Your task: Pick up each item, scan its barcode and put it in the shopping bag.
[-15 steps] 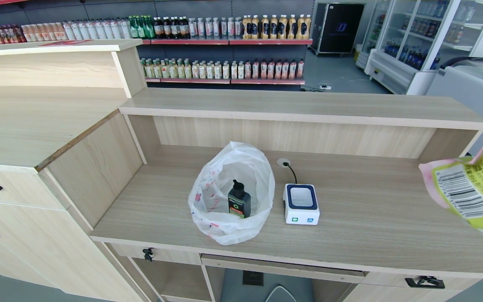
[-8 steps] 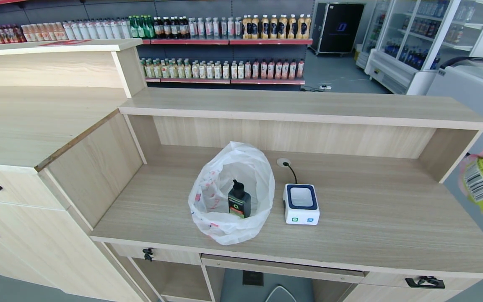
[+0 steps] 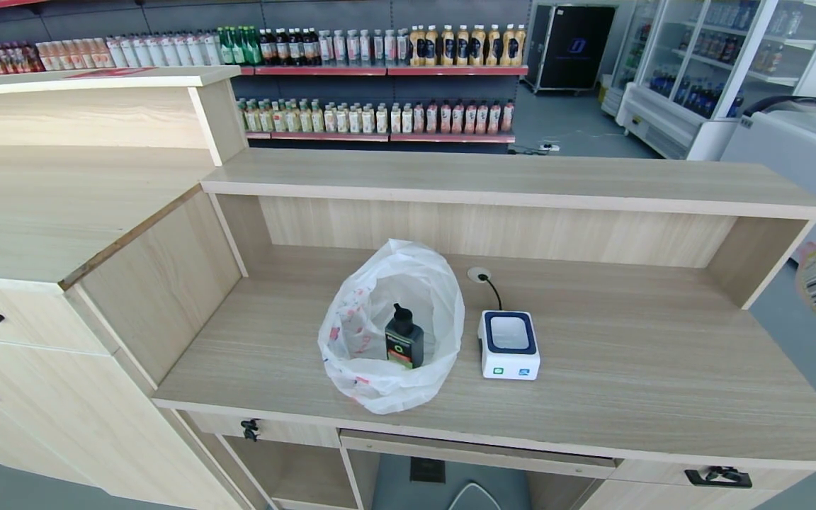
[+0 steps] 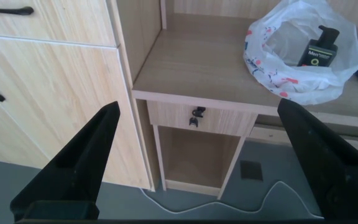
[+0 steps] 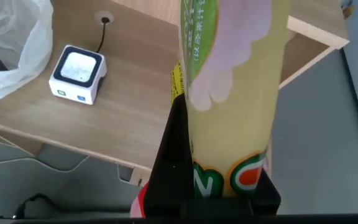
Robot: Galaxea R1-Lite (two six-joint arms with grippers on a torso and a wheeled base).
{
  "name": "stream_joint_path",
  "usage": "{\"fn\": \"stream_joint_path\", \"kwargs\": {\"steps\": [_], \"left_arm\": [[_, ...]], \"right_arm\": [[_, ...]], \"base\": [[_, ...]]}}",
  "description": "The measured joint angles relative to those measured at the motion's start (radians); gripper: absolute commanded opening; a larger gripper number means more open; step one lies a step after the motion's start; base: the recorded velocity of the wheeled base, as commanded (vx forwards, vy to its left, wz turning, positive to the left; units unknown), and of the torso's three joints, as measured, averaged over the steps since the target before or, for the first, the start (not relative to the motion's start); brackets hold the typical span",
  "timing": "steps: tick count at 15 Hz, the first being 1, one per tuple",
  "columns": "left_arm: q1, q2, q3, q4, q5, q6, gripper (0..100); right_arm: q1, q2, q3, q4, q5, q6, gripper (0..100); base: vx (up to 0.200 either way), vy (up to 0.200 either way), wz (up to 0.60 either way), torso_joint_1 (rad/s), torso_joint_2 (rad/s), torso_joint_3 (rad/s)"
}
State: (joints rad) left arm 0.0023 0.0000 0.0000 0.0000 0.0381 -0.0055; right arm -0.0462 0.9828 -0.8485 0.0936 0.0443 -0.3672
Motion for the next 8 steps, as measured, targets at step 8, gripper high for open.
{"fn": "stream_joint_path", "kwargs": {"steps": [8], "left_arm": [[0.000, 0.000, 0.000, 0.000, 0.000, 0.000, 100]], "right_arm": [[-0.041, 0.130, -0.029, -0.017, 0.002, -0.220, 0]], "base": [[0.000, 0.000, 0.37, 0.001, 0.00, 0.001]]}}
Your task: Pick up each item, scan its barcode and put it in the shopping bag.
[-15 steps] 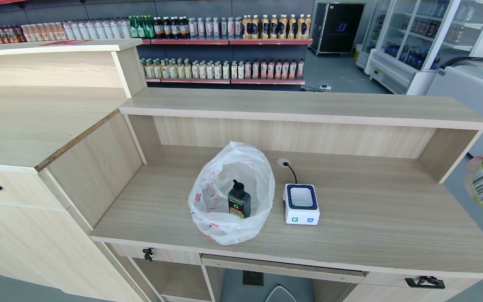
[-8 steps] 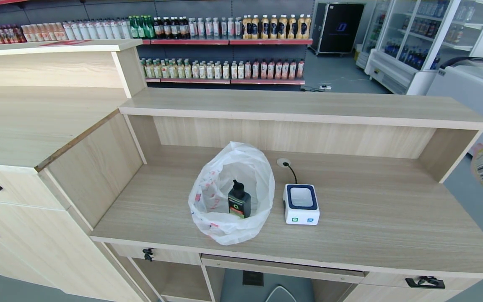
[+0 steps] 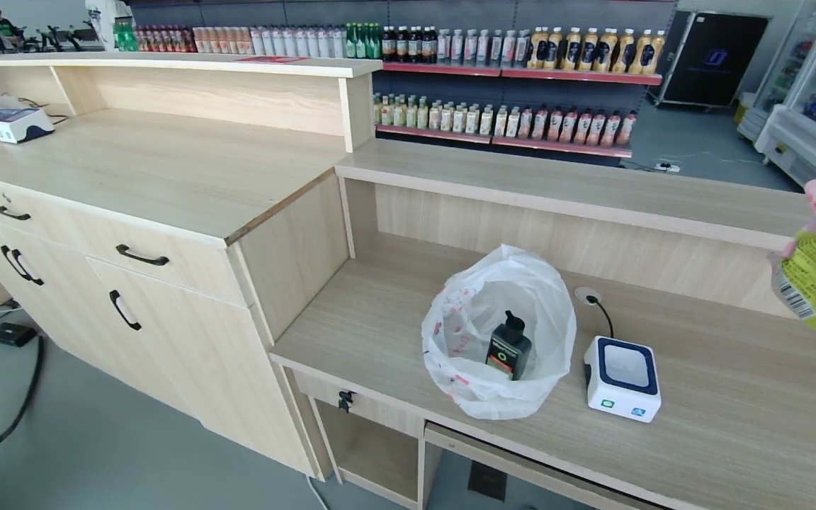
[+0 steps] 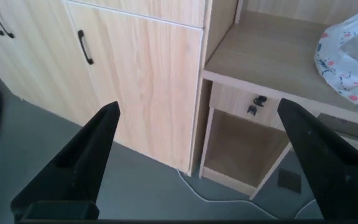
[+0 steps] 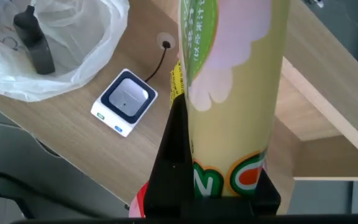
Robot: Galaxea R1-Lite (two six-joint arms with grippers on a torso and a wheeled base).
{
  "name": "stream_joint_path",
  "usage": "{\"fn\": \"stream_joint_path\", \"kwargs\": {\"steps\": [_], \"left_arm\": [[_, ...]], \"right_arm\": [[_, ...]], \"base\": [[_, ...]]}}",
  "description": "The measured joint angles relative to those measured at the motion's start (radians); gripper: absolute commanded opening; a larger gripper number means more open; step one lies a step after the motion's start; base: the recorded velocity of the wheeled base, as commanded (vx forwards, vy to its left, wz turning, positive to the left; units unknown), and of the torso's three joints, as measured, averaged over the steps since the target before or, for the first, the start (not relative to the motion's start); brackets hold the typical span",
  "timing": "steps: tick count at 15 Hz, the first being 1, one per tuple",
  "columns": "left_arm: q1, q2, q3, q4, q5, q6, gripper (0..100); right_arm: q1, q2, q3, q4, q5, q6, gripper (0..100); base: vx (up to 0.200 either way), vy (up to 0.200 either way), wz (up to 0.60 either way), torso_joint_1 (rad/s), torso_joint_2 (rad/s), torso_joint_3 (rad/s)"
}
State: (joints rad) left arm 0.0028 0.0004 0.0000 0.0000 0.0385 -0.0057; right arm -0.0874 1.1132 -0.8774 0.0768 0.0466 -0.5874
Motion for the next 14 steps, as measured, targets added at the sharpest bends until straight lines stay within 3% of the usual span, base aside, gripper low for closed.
{"fn": "stream_joint_path", "kwargs": {"steps": [4, 6, 8, 10, 14], "left_arm": [[0.000, 0.000, 0.000, 0.000, -0.001, 0.000, 100], [0.000, 0.000, 0.000, 0.000, 0.000, 0.000, 100], [0.000, 0.000, 0.000, 0.000, 0.000, 0.000, 100], [-0.001, 0.000, 0.000, 0.000, 0.000, 0.000, 100], [0.000, 0.000, 0.000, 0.000, 0.000, 0.000, 100]], "right_arm": [[-0.077, 0.148, -0.079, -0.002, 0.000, -0.202, 0], [-0.084, 0.211, -0.085, -0.007, 0.017, -0.225, 0], [-0.084, 0.277, -0.085, -0.036, 0.109, -0.229, 0], [-0.076, 0.349, -0.074, -0.166, 0.244, -0.234, 0], [-0.056, 0.474, -0.048, -0.282, 0.287, -0.342, 0]], "base": [[0.000, 0.000, 0.00, 0.000, 0.00, 0.000], [0.000, 0.000, 0.00, 0.000, 0.00, 0.000], [0.000, 0.000, 0.00, 0.000, 0.00, 0.000], [0.000, 0.000, 0.00, 0.000, 0.00, 0.000], [0.000, 0.000, 0.00, 0.000, 0.00, 0.000]]}}
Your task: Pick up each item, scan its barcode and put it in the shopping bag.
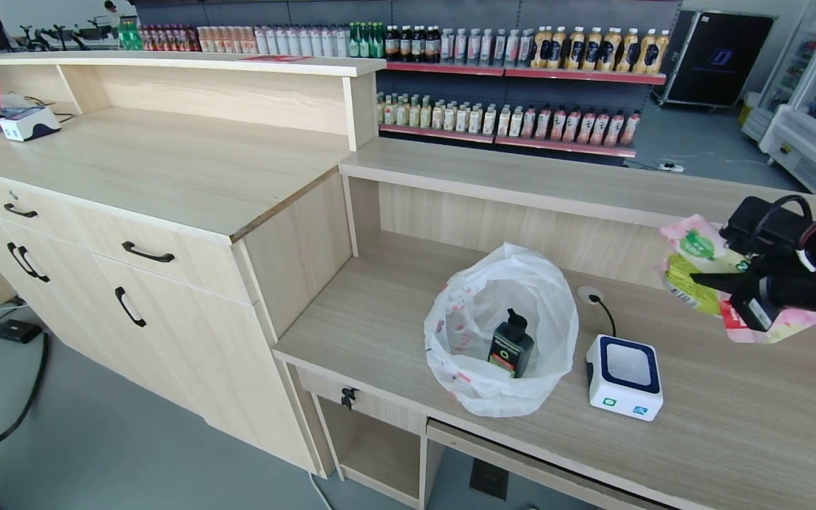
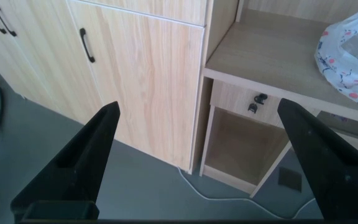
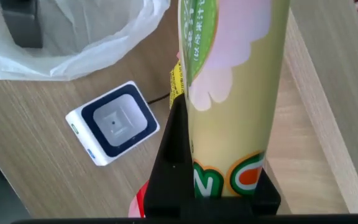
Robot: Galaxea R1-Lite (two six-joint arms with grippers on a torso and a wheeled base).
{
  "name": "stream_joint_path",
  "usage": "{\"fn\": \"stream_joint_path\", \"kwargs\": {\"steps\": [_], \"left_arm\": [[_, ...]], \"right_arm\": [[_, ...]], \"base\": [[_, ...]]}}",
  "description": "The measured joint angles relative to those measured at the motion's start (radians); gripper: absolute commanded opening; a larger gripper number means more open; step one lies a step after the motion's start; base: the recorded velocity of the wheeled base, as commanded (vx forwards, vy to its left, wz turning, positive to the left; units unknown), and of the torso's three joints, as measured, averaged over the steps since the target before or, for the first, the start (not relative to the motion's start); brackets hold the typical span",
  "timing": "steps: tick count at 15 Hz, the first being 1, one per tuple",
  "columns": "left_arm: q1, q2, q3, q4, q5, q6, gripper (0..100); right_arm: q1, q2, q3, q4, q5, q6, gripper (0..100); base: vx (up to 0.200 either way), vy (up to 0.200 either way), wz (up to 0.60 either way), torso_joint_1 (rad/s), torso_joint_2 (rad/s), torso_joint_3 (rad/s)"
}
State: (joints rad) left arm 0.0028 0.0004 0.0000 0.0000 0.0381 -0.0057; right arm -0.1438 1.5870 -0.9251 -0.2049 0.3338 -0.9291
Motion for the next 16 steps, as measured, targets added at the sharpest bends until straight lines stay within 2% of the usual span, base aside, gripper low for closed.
{"fn": "stream_joint_path", "kwargs": {"steps": [2, 5, 8, 16], "left_arm": [[0.000, 0.000, 0.000, 0.000, 0.000, 0.000, 100], [0.000, 0.000, 0.000, 0.000, 0.000, 0.000, 100], [0.000, 0.000, 0.000, 0.000, 0.000, 0.000, 100], [0.000, 0.000, 0.000, 0.000, 0.000, 0.000, 100]], "right_arm": [[-0.001, 0.043, 0.022, -0.031, 0.036, -0.039, 0], [-0.020, 0.082, 0.072, -0.054, 0.090, -0.206, 0], [-0.048, 0.116, 0.079, -0.061, 0.128, -0.291, 0], [-0.068, 0.162, 0.053, -0.050, 0.179, -0.306, 0]], "base": [[0.000, 0.000, 0.00, 0.000, 0.00, 0.000], [0.000, 0.000, 0.00, 0.000, 0.00, 0.000], [0.000, 0.000, 0.00, 0.000, 0.00, 0.000], [0.000, 0.000, 0.00, 0.000, 0.00, 0.000]]}}
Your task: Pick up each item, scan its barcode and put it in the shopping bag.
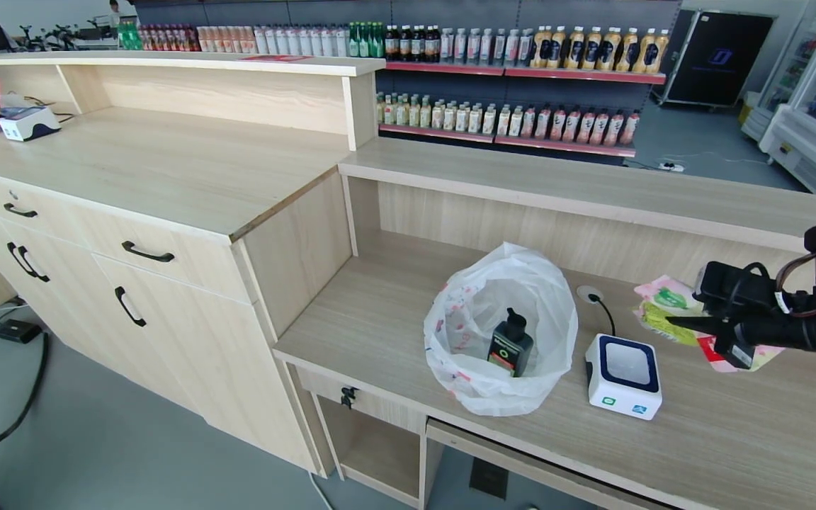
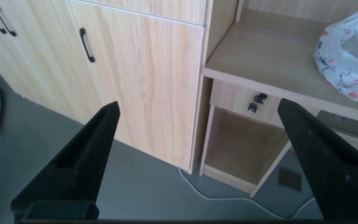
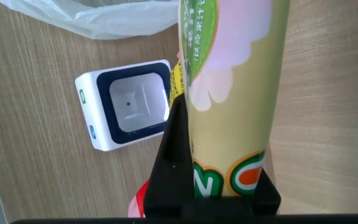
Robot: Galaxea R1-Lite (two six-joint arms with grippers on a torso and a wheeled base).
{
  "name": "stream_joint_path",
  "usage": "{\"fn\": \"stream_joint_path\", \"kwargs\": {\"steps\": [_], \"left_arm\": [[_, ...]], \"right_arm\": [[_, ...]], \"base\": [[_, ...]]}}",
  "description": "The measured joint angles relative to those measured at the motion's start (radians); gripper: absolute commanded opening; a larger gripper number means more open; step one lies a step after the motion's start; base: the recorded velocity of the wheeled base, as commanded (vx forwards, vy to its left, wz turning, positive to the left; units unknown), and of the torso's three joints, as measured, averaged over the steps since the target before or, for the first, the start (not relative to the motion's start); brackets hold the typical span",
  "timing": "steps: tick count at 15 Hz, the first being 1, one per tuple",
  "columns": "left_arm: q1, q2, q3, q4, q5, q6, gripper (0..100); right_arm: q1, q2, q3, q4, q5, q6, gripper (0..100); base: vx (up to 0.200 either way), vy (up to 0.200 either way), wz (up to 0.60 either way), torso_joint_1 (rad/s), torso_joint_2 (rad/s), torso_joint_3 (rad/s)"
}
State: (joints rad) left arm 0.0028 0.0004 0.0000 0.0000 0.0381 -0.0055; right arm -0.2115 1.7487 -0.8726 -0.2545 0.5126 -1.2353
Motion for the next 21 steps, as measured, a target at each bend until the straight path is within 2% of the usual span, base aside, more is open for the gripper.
{"fn": "stream_joint_path", "kwargs": {"steps": [2, 5, 11, 15, 21], "left_arm": [[0.000, 0.000, 0.000, 0.000, 0.000, 0.000, 100], [0.000, 0.000, 0.000, 0.000, 0.000, 0.000, 100], [0.000, 0.000, 0.000, 0.000, 0.000, 0.000, 100], [0.000, 0.000, 0.000, 0.000, 0.000, 0.000, 100], [0.000, 0.000, 0.000, 0.000, 0.000, 0.000, 100]], "right_arm": [[-0.017, 0.003, -0.005, 0.014, 0.001, -0.079, 0], [-0.069, -0.004, 0.001, 0.117, 0.017, -0.229, 0], [-0.077, 0.008, -0.003, 0.105, 0.045, -0.270, 0], [-0.050, 0.039, -0.005, 0.073, 0.099, -0.274, 0], [-0.029, 0.081, -0.010, 0.046, 0.107, -0.299, 0]], "base": [[0.000, 0.000, 0.00, 0.000, 0.00, 0.000], [0.000, 0.000, 0.00, 0.000, 0.00, 0.000], [0.000, 0.000, 0.00, 0.000, 0.00, 0.000], [0.000, 0.000, 0.00, 0.000, 0.00, 0.000], [0.000, 0.000, 0.00, 0.000, 0.00, 0.000]]}}
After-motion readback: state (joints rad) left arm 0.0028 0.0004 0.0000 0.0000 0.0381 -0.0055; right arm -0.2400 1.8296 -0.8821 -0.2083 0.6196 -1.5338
